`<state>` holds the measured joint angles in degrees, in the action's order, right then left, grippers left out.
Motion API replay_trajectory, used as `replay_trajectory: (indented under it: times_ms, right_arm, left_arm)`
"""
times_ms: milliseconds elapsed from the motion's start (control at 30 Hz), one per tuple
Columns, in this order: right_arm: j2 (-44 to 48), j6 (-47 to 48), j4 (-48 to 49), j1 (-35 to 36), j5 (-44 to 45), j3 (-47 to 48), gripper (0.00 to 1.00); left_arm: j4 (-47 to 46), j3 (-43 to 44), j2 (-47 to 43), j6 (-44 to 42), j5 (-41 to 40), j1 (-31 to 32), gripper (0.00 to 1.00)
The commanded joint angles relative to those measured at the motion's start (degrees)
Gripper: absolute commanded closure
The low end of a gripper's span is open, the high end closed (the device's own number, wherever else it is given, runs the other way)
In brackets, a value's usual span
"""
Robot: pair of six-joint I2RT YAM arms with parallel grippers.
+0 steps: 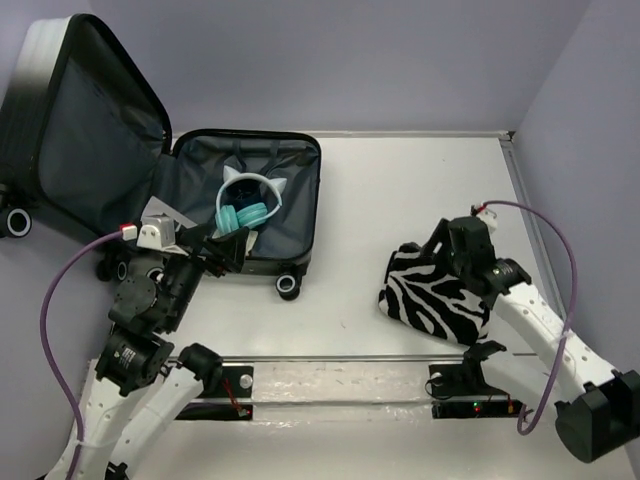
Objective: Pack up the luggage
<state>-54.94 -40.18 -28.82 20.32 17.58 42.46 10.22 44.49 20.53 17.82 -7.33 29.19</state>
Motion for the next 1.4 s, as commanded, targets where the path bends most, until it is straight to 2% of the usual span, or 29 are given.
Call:
replay_trajectory:
  times_ms: [0,100,133,167,233,267,300,367,400,433,533,567,600,667,700,767,867,933,1033,1200,1367]
  right_arm:
    - [5.8,-9.55,-6.61,1.48,-3.25,-7.55,0.26]
    - [2.92,-10.61,1.02,1.48,-9.66,-12.13,0.34]
    - [-0.92,-10.27,3.48,1.48,-10.63,-12.66,0.38]
    - [-3.48,-9.83,9.94,1.48,-12.03,-13.1,0.42]
    - [-9.63,-8.34,16.92,1.48,-14.14,-11.71,0.45]
    - [-17.06,-5.03,20.87,1.48,-16.07,-10.3,0.49]
    - [-21.22,-3.77,25.26,1.48,-19.66,-8.11,0.54]
    - [-32.62,-0.36,27.57,1.48,-21.88,1.8,0.55]
    - [-35.56,0.62,27.85,2.09,-21.28,8.1,0.55]
    - [-38.03,1.16,27.85,2.1,-20.75,8.17,0.55]
    - [-44.37,4.14,28.2,2.1,-21.98,19.47,0.51]
    - [-44.9,4.41,27.42,2.1,-21.98,20.9,0.47]
    - [-44.04,5.02,27.06,2.1,-21.63,21.52,0.35]
    - [-41.14,6.6,26.19,2.1,-20.58,21.0,0.26]
    - [-37.04,7.13,24.62,2.1,-18.75,19.17,0.19]
    - [-31.66,8.28,22.59,2.1,-14.63,14.35,0.11]
    - [-19.8,6.79,19.34,2.1,-9.34,8.54,0.09]
    - [-14.61,5.13,15.82,0.53,-2.84,2.12,0.03]
    - [-8.62,2.83,13.88,-2.46,-2.81,-4.98,0.0]
    - [-11.07,2.65,14.93,-4.23,-5.8,-7.04,0.0]
    - [-20.9,2.39,19.23,-6.43,-8.18,-6.25,0.0]
  left_arm:
    - [-3.27,0.16,2.83,-0.16,6.35,0.69,0.01]
    - [-3.19,1.12,6.35,1.33,13.21,0.78,0.01]
    - [-2.93,1.56,7.14,1.68,16.79,0.78,0.01]
    - [-2.84,2.17,7.85,2.04,18.65,0.87,0.01]
    - [-2.66,2.27,9.34,3.44,21.99,0.87,0.01]
    - [-3.36,1.92,9.52,5.45,23.49,0.87,0.01]
    - [-4.06,0.61,9.52,6.51,26.46,0.87,0.01]
    - [-5.29,-1.67,9.79,9.05,28.59,0.87,0.01]
    - [-5.47,-2.3,10.31,9.59,28.78,0.96,0.01]
    - [-5.47,-3.0,10.75,10.12,28.95,0.96,0.01]
    - [-8.27,-6.69,11.98,12.49,29.92,1.83,0.01]
    - [-8.89,-8.18,12.68,13.54,29.92,2.36,0.01]
    - [-9.42,-8.71,14.34,13.81,29.75,2.71,0.01]
    - [-9.87,-9.33,16.72,13.91,27.48,4.63,0.01]
    - [-11.26,-9.42,18.99,14.08,26.42,5.52,0.01]
    - [-12.93,-8.55,21.38,14.17,23.17,8.32,0.01]
    - [-15.22,-7.23,25.95,14.61,20.88,10.35,0.01]
    - [-15.93,-5.91,26.92,14.96,17.9,12.99,0.01]
    - [-15.93,-4.33,27.36,14.61,13.14,15.01,0.01]
    - [-15.32,-3.36,30.52,14.26,11.73,15.98,0.01]
    - [-14.7,-3.71,30.88,14.78,9.1,17.65,0.01]
